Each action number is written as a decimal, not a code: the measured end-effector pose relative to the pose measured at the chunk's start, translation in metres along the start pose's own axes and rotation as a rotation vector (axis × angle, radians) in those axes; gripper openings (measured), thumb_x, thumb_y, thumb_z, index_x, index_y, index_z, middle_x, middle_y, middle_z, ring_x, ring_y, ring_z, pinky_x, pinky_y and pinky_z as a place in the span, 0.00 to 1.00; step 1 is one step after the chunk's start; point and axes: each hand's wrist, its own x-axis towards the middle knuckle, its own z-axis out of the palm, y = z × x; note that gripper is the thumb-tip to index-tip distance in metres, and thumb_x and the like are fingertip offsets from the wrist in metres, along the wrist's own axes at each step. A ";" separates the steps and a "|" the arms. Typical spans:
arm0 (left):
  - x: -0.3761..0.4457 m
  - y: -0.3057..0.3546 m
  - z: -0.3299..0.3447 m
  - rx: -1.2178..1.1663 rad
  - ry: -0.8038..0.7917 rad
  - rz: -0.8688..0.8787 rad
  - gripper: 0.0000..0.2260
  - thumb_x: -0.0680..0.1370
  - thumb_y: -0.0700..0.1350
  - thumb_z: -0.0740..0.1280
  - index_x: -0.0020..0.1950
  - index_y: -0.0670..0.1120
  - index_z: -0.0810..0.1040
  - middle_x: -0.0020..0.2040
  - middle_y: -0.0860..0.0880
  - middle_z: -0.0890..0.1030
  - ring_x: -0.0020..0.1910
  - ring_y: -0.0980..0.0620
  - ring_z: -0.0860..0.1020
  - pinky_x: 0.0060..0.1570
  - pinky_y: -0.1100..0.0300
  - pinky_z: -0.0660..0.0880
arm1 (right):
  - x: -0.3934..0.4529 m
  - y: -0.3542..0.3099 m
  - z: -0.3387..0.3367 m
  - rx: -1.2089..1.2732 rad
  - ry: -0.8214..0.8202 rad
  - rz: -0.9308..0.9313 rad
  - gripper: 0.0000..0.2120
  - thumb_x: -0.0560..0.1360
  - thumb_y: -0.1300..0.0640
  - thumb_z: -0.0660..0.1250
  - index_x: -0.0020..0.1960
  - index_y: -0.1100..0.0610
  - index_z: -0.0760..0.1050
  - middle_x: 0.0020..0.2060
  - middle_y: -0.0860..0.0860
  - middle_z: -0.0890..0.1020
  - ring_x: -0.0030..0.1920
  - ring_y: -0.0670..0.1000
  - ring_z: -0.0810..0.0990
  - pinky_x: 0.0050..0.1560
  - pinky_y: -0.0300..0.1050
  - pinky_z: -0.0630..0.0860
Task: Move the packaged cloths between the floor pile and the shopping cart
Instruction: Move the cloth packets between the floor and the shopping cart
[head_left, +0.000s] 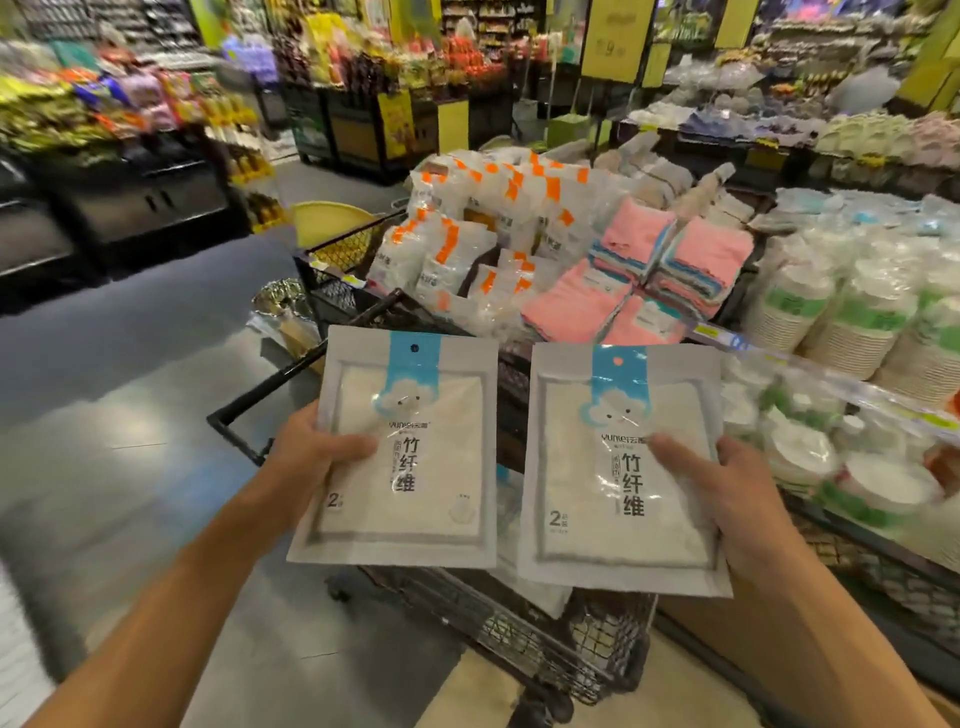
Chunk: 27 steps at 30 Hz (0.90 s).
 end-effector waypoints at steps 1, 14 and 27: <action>0.005 -0.001 -0.003 -0.005 0.018 -0.006 0.23 0.66 0.34 0.77 0.60 0.40 0.76 0.48 0.40 0.87 0.43 0.40 0.86 0.36 0.52 0.83 | 0.011 0.003 0.006 -0.006 -0.012 0.001 0.11 0.77 0.61 0.74 0.56 0.65 0.81 0.46 0.60 0.88 0.44 0.60 0.88 0.37 0.48 0.85; 0.116 -0.006 0.012 0.074 0.152 -0.120 0.17 0.75 0.33 0.71 0.61 0.45 0.76 0.49 0.43 0.87 0.46 0.41 0.87 0.39 0.47 0.84 | 0.161 0.045 0.032 -0.017 -0.050 0.122 0.10 0.76 0.59 0.75 0.56 0.61 0.82 0.46 0.56 0.89 0.47 0.60 0.88 0.52 0.60 0.84; 0.268 -0.067 0.036 0.150 -0.039 -0.255 0.20 0.71 0.32 0.74 0.61 0.43 0.77 0.52 0.42 0.87 0.47 0.42 0.87 0.43 0.45 0.83 | 0.208 0.096 0.038 -0.019 0.181 0.255 0.11 0.77 0.58 0.75 0.57 0.60 0.81 0.45 0.56 0.89 0.42 0.55 0.89 0.37 0.48 0.85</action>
